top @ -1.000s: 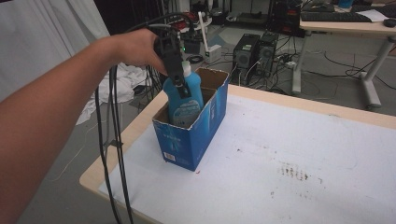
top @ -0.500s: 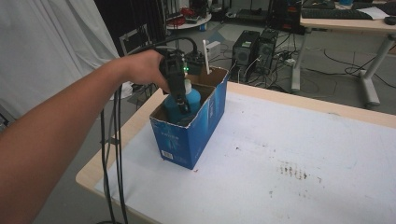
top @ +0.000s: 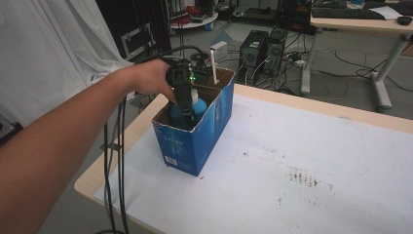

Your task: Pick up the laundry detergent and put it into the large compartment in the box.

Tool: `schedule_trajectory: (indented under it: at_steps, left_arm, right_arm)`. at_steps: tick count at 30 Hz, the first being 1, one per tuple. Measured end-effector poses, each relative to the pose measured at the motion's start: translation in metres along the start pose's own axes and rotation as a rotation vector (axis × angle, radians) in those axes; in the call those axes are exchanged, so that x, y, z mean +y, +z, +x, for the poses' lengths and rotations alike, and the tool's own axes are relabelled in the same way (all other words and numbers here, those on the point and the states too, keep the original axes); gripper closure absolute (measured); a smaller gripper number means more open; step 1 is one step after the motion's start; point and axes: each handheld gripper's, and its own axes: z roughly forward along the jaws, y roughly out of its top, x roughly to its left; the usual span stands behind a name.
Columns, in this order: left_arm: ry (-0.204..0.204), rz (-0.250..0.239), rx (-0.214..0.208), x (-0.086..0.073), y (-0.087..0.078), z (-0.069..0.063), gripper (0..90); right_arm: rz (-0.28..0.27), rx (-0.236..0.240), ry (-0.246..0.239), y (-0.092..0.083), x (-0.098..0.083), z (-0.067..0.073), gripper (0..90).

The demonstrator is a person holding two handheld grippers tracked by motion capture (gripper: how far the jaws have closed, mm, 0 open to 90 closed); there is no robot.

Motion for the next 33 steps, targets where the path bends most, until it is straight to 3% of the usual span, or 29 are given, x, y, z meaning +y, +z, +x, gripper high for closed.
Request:
schedule_trajectory:
  at_steps: [13, 26, 33]
  left_arm:
    - [-0.023, 0.002, 0.001, 0.0, 0.004, 0.005, 34.9]
    - [-0.047, -0.063, -0.011, -0.002, -0.005, 0.006, 29.6]
    - [-0.062, -0.094, -0.004, -0.004, -0.02, 0.006, 29.5]
  right_arm:
    - [0.004, 0.002, 0.001, 0.004, 0.0, -0.001, 11.7]
    - [0.001, 0.005, 0.002, 0.007, 0.0, 0.001, 11.7]
    - [0.001, 0.003, -0.002, 0.006, 0.001, 0.002, 11.7]
